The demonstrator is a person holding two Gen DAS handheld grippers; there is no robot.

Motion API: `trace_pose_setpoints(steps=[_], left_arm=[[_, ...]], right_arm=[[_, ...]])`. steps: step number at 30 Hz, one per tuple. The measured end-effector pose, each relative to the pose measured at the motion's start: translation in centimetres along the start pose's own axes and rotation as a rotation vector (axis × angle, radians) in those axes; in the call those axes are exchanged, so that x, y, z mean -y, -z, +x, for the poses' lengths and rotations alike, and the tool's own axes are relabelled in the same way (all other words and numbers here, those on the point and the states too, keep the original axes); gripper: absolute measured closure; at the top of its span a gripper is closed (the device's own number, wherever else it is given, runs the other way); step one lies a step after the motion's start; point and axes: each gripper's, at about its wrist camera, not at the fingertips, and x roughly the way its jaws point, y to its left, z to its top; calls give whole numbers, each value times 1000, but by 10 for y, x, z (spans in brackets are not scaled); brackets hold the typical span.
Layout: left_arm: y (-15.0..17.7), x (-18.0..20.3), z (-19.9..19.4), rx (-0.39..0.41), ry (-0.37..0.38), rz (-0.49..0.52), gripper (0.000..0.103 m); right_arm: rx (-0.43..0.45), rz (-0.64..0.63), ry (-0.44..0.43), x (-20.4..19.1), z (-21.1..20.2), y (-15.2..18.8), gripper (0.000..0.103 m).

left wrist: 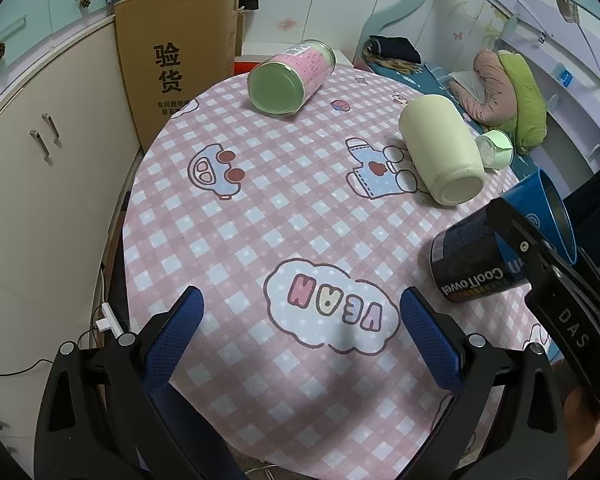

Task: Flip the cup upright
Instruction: 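Rotate the can upright in the right gripper, open end up, then lower the upright can onto the table and open the right gripper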

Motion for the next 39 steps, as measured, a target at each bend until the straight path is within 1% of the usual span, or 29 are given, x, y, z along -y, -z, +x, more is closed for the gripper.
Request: trace_pose_setpoints(steps=[5,11,18,19,20,22,25,27,30,33,39], left_arm=[[0,-1,-2,7,2,-2,8],[5,2,-6,9,2,4,8],[8,3,-9,18,-10,5,8],[9,2,-11,20,-11,4,8],[9,2,-12,23,-10,3,8],[9,0,-17,35,-5,-6,8],[8,-2,-27,60,-4,-17,8],[7,-1,-34,77,-4,-14,8],[8,2,-42,98,5,-8,8],[10,8,-53,123,19,1,8],[14,24,-75,181,19,29,8]], right_arm=[[-22,-18,19,-3,-9,3,36],[-32,-20,18,-6,-21,12,36],[-42,-15,18,-7,-25,17,35],[-41,-10,15,-7,-26,17,33],[-37,-7,21,-6,-27,17,28],[-16,-2,34,-5,-34,14,22],[0,12,11,-3,-43,11,17],[13,11,7,-3,-50,9,17],[29,11,-3,-3,-61,6,14],[45,15,-13,-2,-76,3,14],[69,18,-16,6,-102,1,13]])
